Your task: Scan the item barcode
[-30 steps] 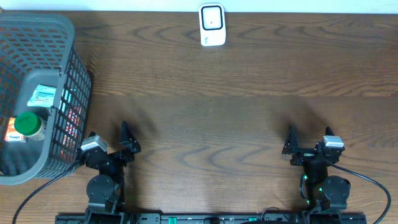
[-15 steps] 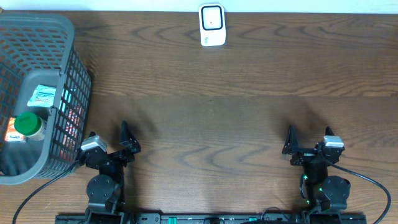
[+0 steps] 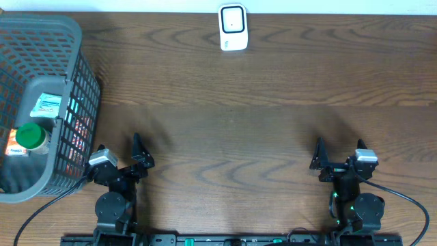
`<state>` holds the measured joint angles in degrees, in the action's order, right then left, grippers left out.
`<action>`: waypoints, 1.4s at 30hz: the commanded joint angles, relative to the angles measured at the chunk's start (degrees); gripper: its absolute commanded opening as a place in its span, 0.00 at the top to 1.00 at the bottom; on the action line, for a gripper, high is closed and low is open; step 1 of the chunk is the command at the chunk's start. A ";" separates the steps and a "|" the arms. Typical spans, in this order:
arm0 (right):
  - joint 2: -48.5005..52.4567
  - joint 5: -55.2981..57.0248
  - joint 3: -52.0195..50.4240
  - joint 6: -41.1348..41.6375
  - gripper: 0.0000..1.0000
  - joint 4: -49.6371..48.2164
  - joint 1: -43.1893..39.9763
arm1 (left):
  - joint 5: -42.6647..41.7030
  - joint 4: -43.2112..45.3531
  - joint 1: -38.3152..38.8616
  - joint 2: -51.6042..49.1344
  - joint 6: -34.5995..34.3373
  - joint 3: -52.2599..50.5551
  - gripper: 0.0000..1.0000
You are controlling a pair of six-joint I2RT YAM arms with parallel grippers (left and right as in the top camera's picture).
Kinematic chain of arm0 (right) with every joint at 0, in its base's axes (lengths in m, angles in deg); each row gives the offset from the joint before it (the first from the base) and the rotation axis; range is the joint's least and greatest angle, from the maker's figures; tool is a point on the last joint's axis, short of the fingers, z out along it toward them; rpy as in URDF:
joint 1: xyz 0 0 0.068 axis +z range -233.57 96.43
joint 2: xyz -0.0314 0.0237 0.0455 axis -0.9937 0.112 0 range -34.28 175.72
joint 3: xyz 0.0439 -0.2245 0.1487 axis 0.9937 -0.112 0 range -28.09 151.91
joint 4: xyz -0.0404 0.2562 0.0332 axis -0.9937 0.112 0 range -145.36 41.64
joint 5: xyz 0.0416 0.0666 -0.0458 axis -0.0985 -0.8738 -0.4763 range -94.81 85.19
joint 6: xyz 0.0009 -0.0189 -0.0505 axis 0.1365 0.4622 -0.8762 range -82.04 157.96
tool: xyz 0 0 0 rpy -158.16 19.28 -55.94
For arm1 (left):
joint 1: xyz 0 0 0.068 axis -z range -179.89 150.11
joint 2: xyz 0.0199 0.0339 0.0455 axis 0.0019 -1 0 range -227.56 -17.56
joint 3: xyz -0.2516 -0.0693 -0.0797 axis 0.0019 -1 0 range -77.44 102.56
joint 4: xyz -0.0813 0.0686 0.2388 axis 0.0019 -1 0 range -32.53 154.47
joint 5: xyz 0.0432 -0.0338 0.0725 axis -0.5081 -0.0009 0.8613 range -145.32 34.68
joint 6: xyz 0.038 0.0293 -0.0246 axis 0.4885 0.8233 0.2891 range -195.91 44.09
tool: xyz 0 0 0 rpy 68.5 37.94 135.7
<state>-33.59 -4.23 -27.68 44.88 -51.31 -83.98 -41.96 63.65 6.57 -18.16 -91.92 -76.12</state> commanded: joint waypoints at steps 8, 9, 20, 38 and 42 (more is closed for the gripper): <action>-0.20 -0.26 -0.09 -0.57 0.01 0.24 0.46 | -0.50 -2.08 -0.28 0.31 1.18 -1.09 0.02; -0.20 -0.26 -0.09 -0.57 0.01 0.24 0.46 | -0.50 -2.08 -0.28 0.31 1.18 -1.09 0.02; -0.20 -0.26 -0.09 -0.57 0.01 0.24 0.46 | -0.74 -2.08 -0.28 0.31 1.18 -1.09 0.02; -0.20 -0.26 -0.09 -0.57 0.01 0.24 0.46 | -5.46 -8.74 -0.28 -4.00 1.20 3.85 0.02; -0.20 -0.26 -0.09 -0.57 0.01 0.24 0.46 | -5.49 -11.39 -0.28 -9.42 1.20 10.08 0.02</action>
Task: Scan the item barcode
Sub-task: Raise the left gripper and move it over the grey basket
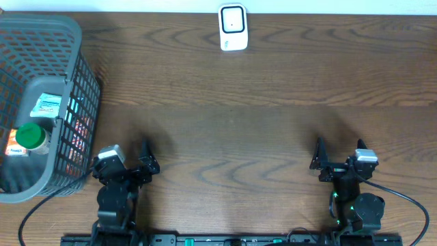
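The white barcode scanner [232, 28] stands at the far edge of the table, in the middle. The items lie in a grey basket [80, 51] at the left: a jar with a green lid [29, 135], a packet with a teal label [46, 104] and an orange-printed pack [13, 145]. My left gripper [149, 158] hovers low near the front edge, just right of the basket, with its fingers apart and nothing between them. My right gripper [317, 156] sits at the front right, also open and empty.
The brown wooden table [225, 130] stretches between the two arms and back to the scanner. The basket's mesh wall [85, 116] stands close beside the left arm. Cables run along the front edge.
My left arm has shifted a little to the right and turned, so its fingers now sit further from the basket. The right arm, basket and scanner are as they were.
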`<state>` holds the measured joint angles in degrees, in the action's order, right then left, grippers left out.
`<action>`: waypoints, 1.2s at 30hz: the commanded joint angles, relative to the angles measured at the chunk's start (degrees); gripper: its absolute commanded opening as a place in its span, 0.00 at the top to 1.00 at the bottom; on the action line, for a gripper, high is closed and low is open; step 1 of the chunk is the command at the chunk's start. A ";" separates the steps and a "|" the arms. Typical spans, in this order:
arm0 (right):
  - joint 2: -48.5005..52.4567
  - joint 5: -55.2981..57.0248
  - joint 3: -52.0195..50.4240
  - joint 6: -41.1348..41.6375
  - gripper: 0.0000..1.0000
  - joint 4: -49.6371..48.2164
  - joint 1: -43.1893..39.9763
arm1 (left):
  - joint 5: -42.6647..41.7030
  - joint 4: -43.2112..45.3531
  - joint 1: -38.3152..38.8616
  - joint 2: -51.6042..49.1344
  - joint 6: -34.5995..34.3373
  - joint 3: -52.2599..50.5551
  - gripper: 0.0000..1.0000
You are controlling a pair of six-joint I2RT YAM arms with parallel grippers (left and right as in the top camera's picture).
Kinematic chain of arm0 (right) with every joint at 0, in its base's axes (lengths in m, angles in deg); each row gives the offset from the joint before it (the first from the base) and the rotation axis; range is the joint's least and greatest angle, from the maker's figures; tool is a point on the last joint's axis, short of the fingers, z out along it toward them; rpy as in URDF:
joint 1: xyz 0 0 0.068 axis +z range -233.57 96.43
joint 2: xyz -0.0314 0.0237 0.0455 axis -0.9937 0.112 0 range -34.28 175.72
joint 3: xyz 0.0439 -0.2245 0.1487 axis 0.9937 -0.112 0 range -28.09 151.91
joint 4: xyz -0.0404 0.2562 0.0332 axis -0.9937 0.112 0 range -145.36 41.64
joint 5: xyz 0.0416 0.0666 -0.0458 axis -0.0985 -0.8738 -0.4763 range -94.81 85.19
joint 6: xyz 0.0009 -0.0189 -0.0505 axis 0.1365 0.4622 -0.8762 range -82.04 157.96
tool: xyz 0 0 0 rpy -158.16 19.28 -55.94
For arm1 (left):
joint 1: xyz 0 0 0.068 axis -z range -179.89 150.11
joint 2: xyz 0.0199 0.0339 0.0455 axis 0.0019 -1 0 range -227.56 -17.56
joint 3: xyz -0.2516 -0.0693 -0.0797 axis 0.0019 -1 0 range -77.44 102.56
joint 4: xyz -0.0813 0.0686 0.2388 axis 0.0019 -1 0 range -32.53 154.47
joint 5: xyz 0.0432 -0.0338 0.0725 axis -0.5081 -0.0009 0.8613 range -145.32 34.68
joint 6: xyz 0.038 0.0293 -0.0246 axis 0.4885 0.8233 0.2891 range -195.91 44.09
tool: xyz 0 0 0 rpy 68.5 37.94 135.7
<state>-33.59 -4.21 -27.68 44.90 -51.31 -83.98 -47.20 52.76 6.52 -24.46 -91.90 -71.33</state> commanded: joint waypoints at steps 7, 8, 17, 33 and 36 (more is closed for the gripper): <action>-0.20 -0.28 -0.09 -0.59 0.01 0.24 0.46 | -3.23 -8.13 -0.24 -17.03 1.18 19.04 0.02; -0.20 -0.28 -0.09 -0.59 0.01 0.24 0.46 | -3.23 -9.44 -0.24 -18.95 1.18 20.68 0.02; -0.20 -0.28 -0.09 -0.59 0.01 0.24 0.46 | -7.15 -18.80 -0.24 -35.69 1.16 31.50 0.02; -0.20 -0.28 -0.09 -0.59 0.01 0.24 0.46 | -17.99 -20.92 -0.24 -41.59 3.91 32.48 0.02; -0.20 -0.28 -0.09 -0.59 0.01 0.24 0.46 | -17.99 -24.04 -0.24 -41.62 3.91 35.08 0.02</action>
<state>-33.57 -4.23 -27.68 44.88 -51.31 -83.98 -64.34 30.36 6.52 -66.12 -89.15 -40.19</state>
